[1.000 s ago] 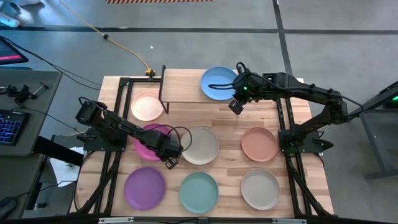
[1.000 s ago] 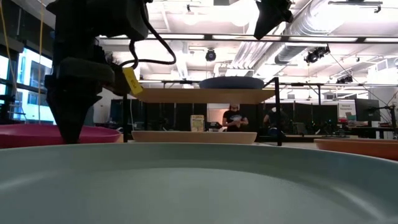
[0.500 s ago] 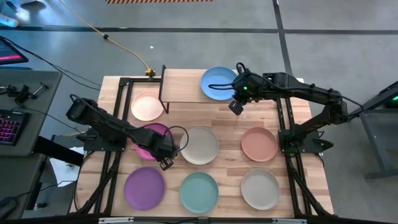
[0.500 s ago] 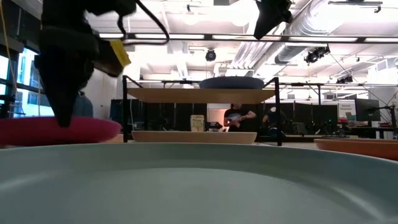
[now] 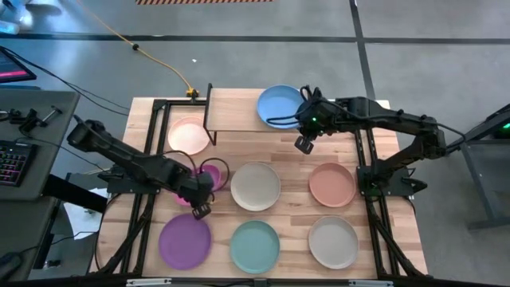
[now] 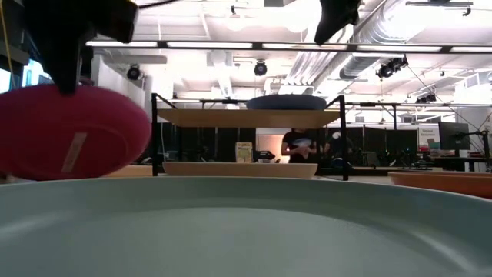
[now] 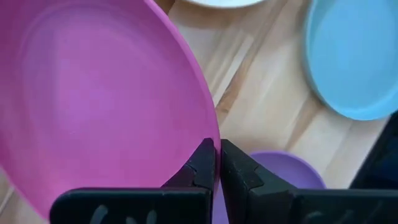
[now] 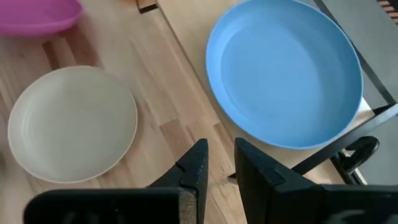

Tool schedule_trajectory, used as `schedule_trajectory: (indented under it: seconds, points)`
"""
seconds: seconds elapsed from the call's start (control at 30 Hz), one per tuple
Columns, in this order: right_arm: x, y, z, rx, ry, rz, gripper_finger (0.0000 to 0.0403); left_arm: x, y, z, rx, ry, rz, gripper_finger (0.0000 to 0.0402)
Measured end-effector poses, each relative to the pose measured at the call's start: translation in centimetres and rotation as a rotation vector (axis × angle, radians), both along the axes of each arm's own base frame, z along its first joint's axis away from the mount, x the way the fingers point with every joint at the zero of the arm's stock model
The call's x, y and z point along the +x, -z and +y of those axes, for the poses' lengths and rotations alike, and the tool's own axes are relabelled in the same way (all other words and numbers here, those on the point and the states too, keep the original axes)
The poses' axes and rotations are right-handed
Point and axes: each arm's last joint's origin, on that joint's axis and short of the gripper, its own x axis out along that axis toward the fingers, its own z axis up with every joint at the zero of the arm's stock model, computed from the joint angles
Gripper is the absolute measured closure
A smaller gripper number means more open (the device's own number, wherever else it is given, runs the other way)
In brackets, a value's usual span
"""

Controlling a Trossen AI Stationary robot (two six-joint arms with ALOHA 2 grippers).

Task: Place and stack plates onto a shelf
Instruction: Stack the pink plate on top of the blue plate on the shelf

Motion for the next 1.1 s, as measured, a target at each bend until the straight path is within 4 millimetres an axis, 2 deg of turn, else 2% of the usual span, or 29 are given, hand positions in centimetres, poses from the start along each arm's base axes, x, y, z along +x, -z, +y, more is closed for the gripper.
schedule_trajectory:
  seconds: [0.3, 0.47, 0.87, 1.1]
  points:
    - [0.2, 0.0, 1.0, -0.01, -0.044, 0.0, 0.0272, -1.3, -1.7, 0.4, -0.001, 0.004, -0.069, 0.0401]
    - [0.5, -0.1, 1.7, 0.016, -0.18, -0.002, 0.0247, -1.7, -2.8, 0.5, 0.014, 0.084, -0.121, 0.0401]
    - [1.5, -0.8, 3.3, -0.084, -0.575, -0.064, 0.0254, -0.9, -8.0, 0.2, 0.122, 0.402, -0.335, 0.0401]
    - [2.1, -1.3, 3.4, -0.177, -0.656, -0.113, 0.0254, -0.9, -9.0, 0.9, 0.212, 0.49, -0.327, 0.0401]
